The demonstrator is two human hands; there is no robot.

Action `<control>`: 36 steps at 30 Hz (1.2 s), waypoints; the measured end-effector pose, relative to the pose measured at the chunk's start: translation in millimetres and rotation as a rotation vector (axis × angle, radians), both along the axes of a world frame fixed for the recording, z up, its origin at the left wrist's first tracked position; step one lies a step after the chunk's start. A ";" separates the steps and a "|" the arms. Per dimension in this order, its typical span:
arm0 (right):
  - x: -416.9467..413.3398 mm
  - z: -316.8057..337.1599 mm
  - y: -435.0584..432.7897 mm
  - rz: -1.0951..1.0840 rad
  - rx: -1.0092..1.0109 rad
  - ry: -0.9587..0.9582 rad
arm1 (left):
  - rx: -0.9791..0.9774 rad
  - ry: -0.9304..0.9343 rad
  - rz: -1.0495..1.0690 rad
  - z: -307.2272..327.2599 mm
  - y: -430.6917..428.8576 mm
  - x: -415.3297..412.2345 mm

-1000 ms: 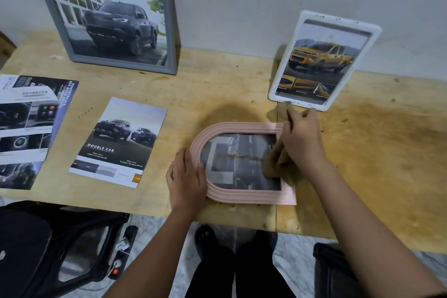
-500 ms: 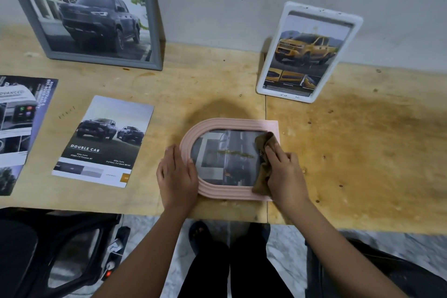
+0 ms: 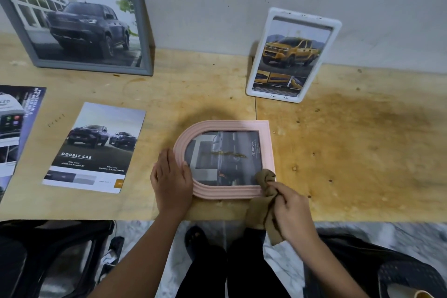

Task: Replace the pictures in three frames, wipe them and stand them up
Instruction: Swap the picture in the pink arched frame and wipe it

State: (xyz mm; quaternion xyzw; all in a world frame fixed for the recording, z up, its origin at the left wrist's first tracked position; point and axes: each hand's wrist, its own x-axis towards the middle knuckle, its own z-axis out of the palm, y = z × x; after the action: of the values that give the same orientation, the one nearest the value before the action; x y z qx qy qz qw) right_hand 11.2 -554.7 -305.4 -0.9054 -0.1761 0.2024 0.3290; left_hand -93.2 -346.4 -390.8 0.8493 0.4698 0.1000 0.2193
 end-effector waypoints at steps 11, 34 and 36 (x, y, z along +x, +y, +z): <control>55.3 -13.4 40.2 0.260 -0.352 -0.258 | -0.007 -0.011 0.000 -0.9 -0.5 0.6; 21.2 12.0 21.7 0.009 -0.253 0.233 | 0.025 -0.029 0.013 -3.7 -0.3 -1.0; 20.2 16.1 5.7 -0.072 -0.133 0.372 | 0.022 -0.030 0.006 -3.2 -0.3 -2.0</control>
State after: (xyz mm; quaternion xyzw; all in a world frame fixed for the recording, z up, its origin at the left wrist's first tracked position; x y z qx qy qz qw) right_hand 31.4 -549.1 -289.3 -0.8778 -0.0660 0.3657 0.3024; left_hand -95.1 -346.6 -394.0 0.8486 0.4679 0.1183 0.2166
